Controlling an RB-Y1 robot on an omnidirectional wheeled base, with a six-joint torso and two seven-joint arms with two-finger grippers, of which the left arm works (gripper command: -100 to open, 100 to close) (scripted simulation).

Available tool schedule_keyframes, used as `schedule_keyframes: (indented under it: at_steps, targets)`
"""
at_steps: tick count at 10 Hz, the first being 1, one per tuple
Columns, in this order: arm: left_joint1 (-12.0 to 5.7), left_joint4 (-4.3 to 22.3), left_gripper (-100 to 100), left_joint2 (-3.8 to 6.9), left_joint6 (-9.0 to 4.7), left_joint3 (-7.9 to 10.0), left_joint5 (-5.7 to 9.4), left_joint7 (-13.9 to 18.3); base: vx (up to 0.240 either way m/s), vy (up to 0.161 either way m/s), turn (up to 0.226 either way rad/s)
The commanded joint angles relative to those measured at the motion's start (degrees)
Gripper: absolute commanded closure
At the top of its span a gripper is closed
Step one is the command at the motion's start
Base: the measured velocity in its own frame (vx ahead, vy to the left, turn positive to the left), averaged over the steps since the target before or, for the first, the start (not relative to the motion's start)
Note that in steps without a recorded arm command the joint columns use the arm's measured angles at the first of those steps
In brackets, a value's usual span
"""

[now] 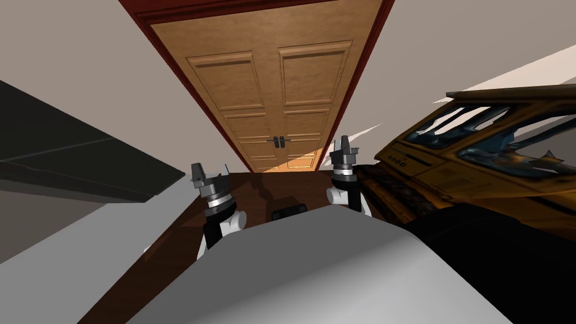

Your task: Pull the door open

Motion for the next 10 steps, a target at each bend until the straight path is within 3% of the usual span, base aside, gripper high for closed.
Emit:
schedule_keyframes:
  at_steps: [1, 10]
  targets:
    - [-0.72, 2.13, -100, 0.75, -0.04, 0.31, 0.23, 0.53, 0.111, -0.020, -0.060]
    - [-7.59, 15.52, -100, 4.30, 1.80, 0.84, 0.74, 2.66, 0.094, -0.018, -0.067]
